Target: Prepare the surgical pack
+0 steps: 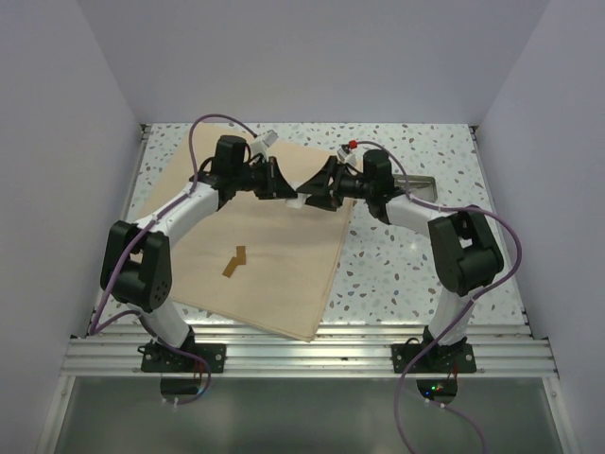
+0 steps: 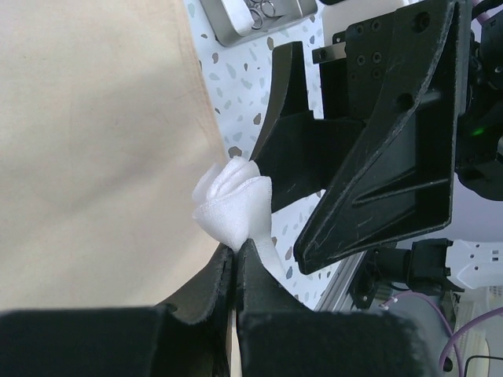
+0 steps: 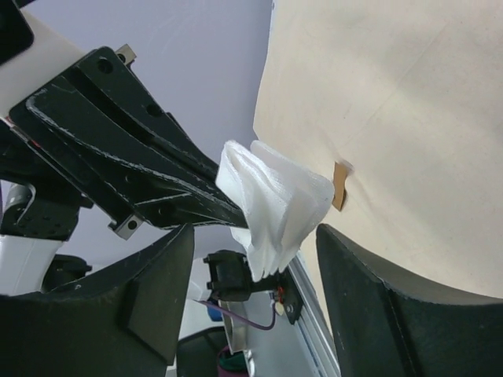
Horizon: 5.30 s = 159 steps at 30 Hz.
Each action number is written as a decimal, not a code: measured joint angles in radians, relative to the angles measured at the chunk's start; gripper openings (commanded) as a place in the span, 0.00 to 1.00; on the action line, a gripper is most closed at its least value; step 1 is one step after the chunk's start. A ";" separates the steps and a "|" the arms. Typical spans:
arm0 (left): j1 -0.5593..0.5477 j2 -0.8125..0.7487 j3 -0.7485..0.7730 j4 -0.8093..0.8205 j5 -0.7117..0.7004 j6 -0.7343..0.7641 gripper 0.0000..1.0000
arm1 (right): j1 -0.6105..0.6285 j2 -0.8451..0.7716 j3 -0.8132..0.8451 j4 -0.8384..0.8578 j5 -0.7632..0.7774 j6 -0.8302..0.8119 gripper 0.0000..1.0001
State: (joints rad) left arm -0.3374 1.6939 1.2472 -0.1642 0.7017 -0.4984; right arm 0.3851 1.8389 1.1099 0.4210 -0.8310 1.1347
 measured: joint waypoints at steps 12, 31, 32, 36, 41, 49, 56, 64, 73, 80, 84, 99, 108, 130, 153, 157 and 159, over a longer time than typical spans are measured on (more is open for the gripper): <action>0.000 0.000 0.000 0.005 0.014 -0.008 0.00 | 0.000 0.007 -0.005 0.116 0.003 0.096 0.46; 0.009 0.000 0.000 0.011 0.027 0.000 0.55 | -0.001 0.025 0.064 -0.140 0.062 -0.093 0.00; 0.018 0.000 -0.001 0.006 0.024 0.004 0.57 | -0.004 0.025 0.091 -0.211 0.075 -0.146 0.00; 0.087 -0.019 -0.020 -0.045 -0.031 0.034 0.58 | -0.042 0.024 0.222 -0.512 0.174 -0.402 0.00; 0.160 -0.067 -0.044 -0.177 -0.166 0.125 0.55 | -0.222 0.013 0.278 -0.755 0.297 -0.632 0.00; 0.154 -0.185 -0.180 -0.246 -0.243 0.196 0.54 | -0.426 0.013 0.338 -0.985 0.500 -0.834 0.00; 0.154 -0.183 -0.182 -0.253 -0.243 0.222 0.54 | -0.459 0.058 0.350 -0.950 0.473 -0.827 0.00; 0.154 -0.183 -0.185 -0.254 -0.242 0.229 0.54 | -0.485 0.136 0.343 -0.819 0.401 -0.728 0.00; 0.154 -0.148 -0.185 -0.253 -0.238 0.229 0.54 | -0.529 0.222 0.378 -0.788 0.368 -0.690 0.00; 0.155 -0.109 -0.179 -0.264 -0.238 0.230 0.55 | -0.541 0.275 0.436 -0.806 0.368 -0.706 0.00; 0.157 -0.098 -0.164 -0.274 -0.244 0.233 0.57 | -0.542 0.302 0.474 -0.830 0.372 -0.726 0.00; 0.159 -0.088 -0.142 -0.352 -0.378 0.229 0.60 | -0.543 0.312 0.516 -0.941 0.489 -0.756 0.51; 0.126 -0.145 -0.179 -0.444 -0.555 0.200 0.59 | -0.507 0.169 0.555 -1.073 0.657 -0.723 0.52; 0.082 -0.217 -0.312 -0.526 -0.615 0.257 0.44 | 0.019 -0.064 0.417 -1.146 0.561 -0.735 0.52; 0.095 -0.074 -0.324 -0.488 -0.551 0.304 0.24 | 0.016 -0.105 0.393 -1.135 0.524 -0.760 0.52; 0.095 -0.074 -0.324 -0.489 -0.547 0.304 0.14 | 0.016 -0.105 0.393 -1.134 0.521 -0.760 0.52; 0.095 -0.076 -0.323 -0.490 -0.547 0.300 0.04 | 0.016 -0.105 0.393 -1.132 0.518 -0.759 0.52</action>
State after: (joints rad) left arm -0.2424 1.6180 0.9237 -0.6540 0.1551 -0.1986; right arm 0.4011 1.7344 1.5028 -0.7113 -0.3130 0.3756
